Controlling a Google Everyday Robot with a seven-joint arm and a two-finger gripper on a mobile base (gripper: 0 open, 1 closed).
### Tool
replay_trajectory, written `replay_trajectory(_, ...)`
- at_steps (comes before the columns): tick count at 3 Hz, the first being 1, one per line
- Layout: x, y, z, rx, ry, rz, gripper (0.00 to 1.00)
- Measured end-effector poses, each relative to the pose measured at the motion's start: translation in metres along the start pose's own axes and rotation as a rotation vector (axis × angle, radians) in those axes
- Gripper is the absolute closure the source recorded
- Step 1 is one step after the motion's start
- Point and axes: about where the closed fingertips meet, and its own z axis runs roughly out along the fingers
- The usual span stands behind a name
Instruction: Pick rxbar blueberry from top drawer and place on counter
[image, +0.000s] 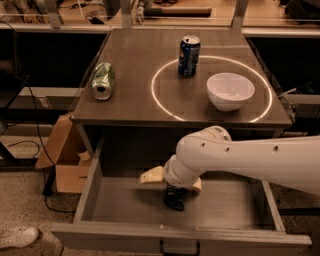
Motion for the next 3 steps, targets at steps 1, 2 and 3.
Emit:
replay_trajectory(1, 0.0001, -0.0002, 0.0002, 0.0, 0.0, 0.0, 0.0)
replay_trajectory(2, 0.0001, -0.0002, 0.0002, 0.0, 0.0, 0.0, 0.18)
replay_trajectory(3, 0.0001, -0.0002, 0.0002, 0.0, 0.0, 0.0, 0.42)
